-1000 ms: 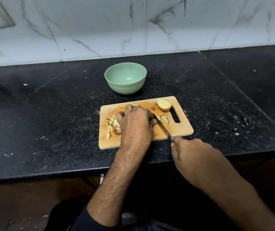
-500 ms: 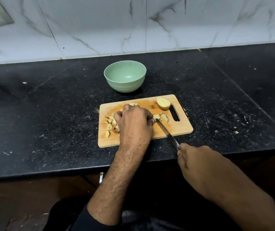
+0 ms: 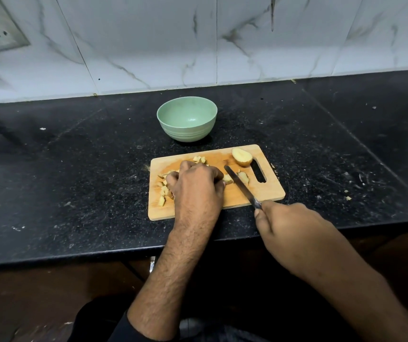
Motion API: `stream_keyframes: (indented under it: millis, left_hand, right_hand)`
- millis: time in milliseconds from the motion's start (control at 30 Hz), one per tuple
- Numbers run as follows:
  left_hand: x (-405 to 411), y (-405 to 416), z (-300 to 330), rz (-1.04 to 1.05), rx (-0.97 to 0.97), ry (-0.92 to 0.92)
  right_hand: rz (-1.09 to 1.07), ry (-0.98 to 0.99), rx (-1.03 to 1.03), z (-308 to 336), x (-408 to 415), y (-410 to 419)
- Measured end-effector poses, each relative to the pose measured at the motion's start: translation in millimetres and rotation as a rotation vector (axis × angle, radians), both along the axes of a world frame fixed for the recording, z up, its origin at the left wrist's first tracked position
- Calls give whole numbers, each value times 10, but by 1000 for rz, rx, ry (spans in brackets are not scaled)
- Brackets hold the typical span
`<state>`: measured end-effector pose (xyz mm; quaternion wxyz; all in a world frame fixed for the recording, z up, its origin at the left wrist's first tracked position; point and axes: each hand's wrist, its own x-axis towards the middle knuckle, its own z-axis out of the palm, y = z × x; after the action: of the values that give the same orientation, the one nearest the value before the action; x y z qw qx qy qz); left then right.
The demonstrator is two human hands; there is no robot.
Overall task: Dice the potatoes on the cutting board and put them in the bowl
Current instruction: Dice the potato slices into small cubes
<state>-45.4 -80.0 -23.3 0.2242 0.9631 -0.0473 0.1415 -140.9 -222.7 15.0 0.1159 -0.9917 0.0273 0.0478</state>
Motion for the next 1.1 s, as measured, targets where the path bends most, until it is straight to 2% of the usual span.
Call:
stream_keyframes:
  millis: [200,400,567,800,1100]
  left_hand:
    - [38,1,28,-25,-50,22]
    - [69,-1,36,-46,-13,19]
    - [54,7,21,-25,-61,11]
    - [39,-35,-62,26,-70,-34]
    - [9,6,-49,20,-46,-28]
  right_hand:
    - [30,9,-69,-90,134,42]
    - [47,109,-38,-95,375,73]
    - [71,140,-28,-100,313,-27]
    - [46,100,-24,-49,-95,-171]
    - [2,16,-2,20,31,-41]
